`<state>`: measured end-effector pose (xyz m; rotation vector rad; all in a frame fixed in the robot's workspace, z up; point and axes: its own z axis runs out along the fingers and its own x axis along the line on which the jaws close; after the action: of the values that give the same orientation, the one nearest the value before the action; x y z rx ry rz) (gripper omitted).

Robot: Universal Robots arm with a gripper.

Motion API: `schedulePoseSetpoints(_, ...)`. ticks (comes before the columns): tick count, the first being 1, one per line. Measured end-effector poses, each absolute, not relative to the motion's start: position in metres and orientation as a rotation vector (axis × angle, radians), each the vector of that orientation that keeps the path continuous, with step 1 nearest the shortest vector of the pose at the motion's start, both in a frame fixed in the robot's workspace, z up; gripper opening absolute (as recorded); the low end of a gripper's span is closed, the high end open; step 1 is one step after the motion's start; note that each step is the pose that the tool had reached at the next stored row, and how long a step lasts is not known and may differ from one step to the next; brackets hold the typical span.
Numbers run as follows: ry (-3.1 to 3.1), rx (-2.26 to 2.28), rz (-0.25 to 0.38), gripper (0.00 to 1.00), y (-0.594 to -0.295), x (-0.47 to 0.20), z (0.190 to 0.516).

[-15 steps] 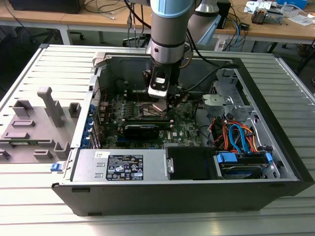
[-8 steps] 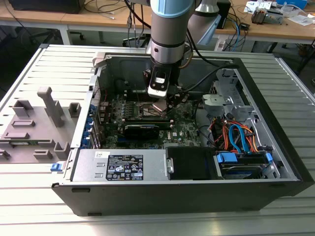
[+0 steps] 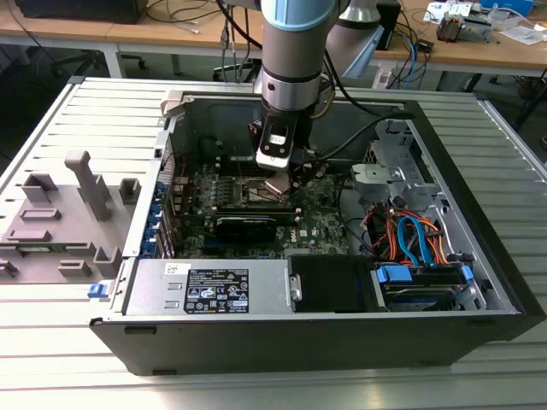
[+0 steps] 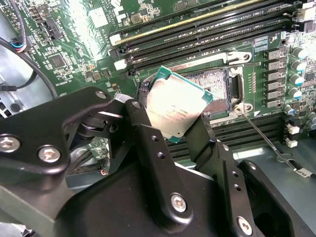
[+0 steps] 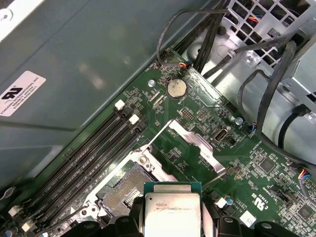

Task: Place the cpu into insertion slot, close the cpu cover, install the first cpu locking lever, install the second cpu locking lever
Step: 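Place the cpu into insertion slot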

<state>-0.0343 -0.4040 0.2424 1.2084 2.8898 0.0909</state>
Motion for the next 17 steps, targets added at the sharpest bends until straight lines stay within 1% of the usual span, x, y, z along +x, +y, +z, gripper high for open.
schedulePoseSetpoints(17, 2.878, 1.235, 0.091, 0.55, -0.4040, -0.0343, 0.2424)
